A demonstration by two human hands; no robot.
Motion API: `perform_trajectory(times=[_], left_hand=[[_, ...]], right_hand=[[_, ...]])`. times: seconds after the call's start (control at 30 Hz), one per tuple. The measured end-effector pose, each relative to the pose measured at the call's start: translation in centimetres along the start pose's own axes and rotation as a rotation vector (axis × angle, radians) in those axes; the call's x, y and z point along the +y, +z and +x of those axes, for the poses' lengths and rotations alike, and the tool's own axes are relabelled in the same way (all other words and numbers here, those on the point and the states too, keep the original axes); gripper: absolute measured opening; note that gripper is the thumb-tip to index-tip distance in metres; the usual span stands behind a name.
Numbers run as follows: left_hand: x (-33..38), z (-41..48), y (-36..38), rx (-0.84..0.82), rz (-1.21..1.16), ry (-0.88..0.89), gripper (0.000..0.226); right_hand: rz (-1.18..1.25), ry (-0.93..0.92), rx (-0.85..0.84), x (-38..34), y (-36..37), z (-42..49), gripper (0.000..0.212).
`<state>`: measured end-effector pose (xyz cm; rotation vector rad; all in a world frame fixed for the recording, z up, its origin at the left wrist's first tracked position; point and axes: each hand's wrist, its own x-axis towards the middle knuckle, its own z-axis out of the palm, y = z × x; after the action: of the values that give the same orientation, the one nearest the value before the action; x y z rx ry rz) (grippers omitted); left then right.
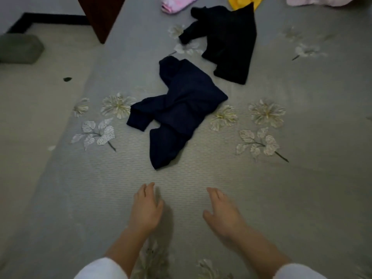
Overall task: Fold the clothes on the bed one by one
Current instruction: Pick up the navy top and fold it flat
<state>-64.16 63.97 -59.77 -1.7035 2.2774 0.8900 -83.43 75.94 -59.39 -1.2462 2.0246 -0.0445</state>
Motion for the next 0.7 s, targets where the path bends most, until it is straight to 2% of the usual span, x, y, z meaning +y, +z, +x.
perform_trajectory(times=[0.13, 0.23, 0.3, 0.43, 0.5, 0.57, 0.6, 0.67, 0.7], left_hand=[[-1.0, 6.6, 0.2, 0.138, 0.078, 0.128, 0.084], [-1.0, 11.2, 0.2, 0.111, 0.062, 0.307, 0.095], [-1.2, 12.7, 1.3, 0.085, 0.030, 0.350, 0.091], [-2.0, 12.5, 4.2, 0.255, 0.045, 0.382, 0.071], [-2.1, 12.7, 4.6, 0.305, -0.022, 0.392, 0.060], [-2.2, 13.0, 4.6, 0.327, -0.091, 0.401, 0.049], [-2.2, 13.1, 4.5, 0.329, -0.117, 0.403, 0.045], [-2.1, 13.2, 4.2, 0.315, -0.178, 0.400, 0.037], [-2.0, 13.3, 4.1, 0.296, -0.216, 0.392, 0.034]], right_hand=[[-0.068, -0.074, 0.058, -1.4, -2.2, 6.8, 0.072], [-0.100, -0.114, 0.130, -2.4, -4.6, 12.1, 0.072], [-0.079, -0.132, 0.200, -3.2, -5.8, 15.2, 0.073], [-0.039, -0.184, 0.312, -5.7, -6.8, 20.4, 0.079], [-0.075, -0.126, 0.327, -6.8, -7.1, 22.8, 0.077], [-0.169, -0.043, 0.328, -7.7, -7.5, 24.6, 0.061], [-0.191, -0.030, 0.341, -8.0, -7.6, 25.2, 0.046], [-0.157, -0.047, 0.384, -8.2, -7.8, 25.4, 0.021], [-0.083, -0.045, 0.421, -8.0, -7.9, 25.1, 0.018]])
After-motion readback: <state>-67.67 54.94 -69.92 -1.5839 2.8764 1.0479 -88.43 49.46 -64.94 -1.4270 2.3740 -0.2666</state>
